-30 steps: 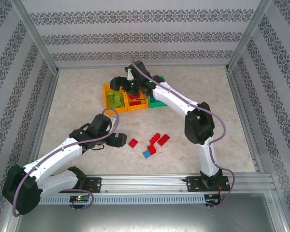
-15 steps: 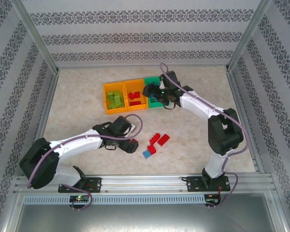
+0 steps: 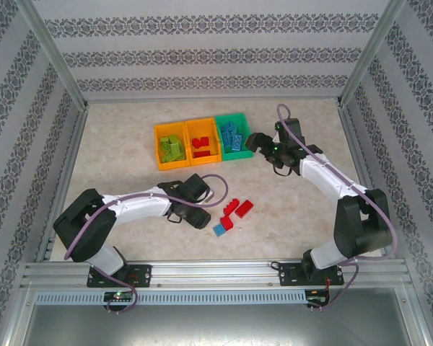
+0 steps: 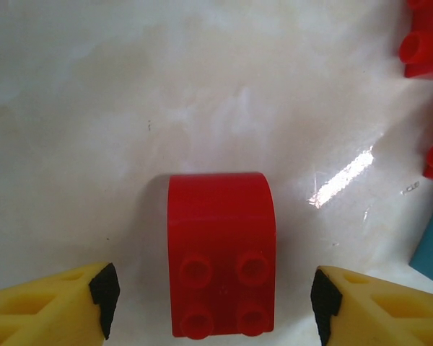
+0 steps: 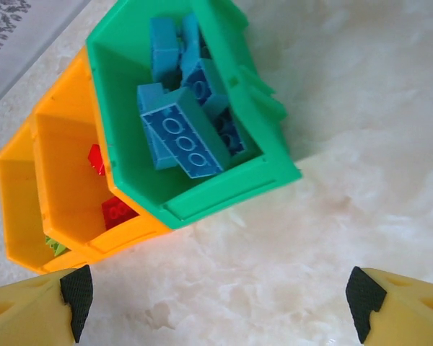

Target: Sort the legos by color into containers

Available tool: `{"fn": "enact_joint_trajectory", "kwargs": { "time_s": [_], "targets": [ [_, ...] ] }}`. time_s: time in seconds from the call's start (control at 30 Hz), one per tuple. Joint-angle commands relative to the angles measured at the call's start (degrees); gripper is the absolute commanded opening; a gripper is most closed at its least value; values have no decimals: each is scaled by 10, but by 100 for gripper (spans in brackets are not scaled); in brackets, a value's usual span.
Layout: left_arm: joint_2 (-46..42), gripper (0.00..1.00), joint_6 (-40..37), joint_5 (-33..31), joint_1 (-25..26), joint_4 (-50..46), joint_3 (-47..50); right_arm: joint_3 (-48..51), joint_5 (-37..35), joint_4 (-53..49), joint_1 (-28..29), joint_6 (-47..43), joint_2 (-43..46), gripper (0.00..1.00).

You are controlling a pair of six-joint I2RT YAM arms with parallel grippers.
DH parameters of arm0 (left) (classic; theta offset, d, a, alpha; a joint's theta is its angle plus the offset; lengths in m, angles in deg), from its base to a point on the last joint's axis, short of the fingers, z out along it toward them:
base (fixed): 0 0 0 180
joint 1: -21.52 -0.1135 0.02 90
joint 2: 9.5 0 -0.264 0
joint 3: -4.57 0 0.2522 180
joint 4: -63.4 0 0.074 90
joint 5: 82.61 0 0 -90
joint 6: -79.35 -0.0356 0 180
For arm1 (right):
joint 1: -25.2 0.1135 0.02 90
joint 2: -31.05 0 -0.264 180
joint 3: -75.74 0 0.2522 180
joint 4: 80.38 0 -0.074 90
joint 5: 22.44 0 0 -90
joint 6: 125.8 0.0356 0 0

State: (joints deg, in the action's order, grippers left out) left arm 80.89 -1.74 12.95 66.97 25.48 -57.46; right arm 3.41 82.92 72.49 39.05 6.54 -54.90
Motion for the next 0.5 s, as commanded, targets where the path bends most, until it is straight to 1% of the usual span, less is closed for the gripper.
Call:
{"fn": "enact_joint_trajectory", "kwargs": {
  "time_s": [0.0, 0.23, 0.3, 0.4, 0.47],
  "targets": [
    [17, 69, -15, -15, 9, -9, -21, 29, -12, 1, -14, -10, 29, 94],
    [42, 55, -16, -11, 9, -13, -24, 72, -14, 2, -41, -8, 65, 95],
    [48, 49, -16, -11, 9, -14, -26, 76, -15, 0, -45, -9, 70, 96],
    [52, 38, -12, -15, 9, -15, -32, 82, -17, -2, -49, -12, 75, 96],
    [47, 34, -8, -24, 9, -19, -37, 85, -20, -6, -48, -15, 78, 96]
  ]
}}
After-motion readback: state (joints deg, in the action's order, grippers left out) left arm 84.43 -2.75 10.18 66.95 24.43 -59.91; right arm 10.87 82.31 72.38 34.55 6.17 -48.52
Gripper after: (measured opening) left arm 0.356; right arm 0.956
